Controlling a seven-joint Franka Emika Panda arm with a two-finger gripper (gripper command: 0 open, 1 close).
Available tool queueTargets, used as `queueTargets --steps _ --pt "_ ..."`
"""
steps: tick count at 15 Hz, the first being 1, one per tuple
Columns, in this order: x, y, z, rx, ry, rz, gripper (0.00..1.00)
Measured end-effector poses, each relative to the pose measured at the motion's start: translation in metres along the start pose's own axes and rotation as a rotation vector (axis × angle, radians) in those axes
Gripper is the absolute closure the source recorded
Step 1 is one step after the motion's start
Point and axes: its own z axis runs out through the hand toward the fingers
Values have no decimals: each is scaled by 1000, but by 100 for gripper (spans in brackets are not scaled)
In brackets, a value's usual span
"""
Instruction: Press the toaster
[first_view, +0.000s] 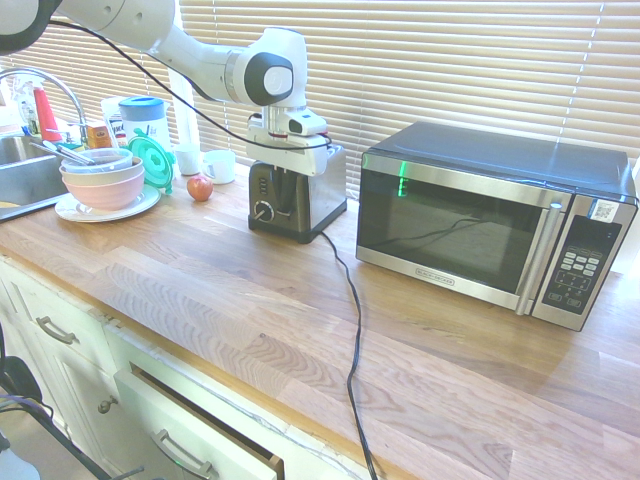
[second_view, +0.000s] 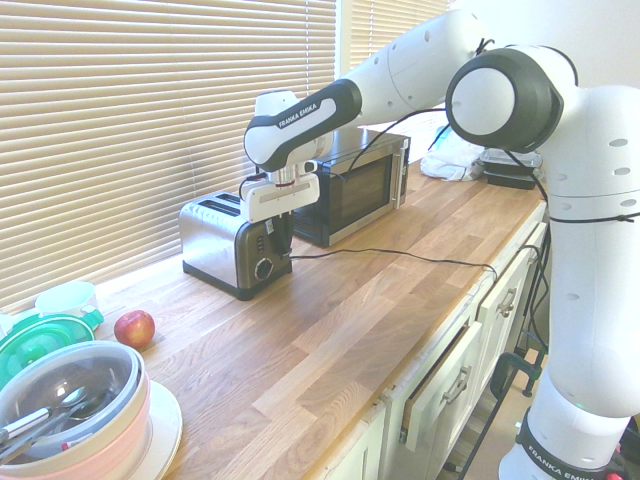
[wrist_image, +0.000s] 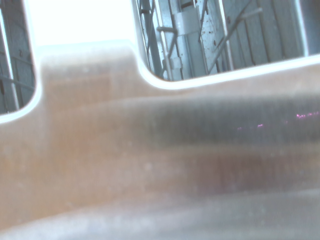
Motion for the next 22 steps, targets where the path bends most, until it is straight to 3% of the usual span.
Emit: queueTargets --steps 19,22 --pt "1 2 0 1 -3 5 100" --pt "-1 17 7 79 -4 28 100"
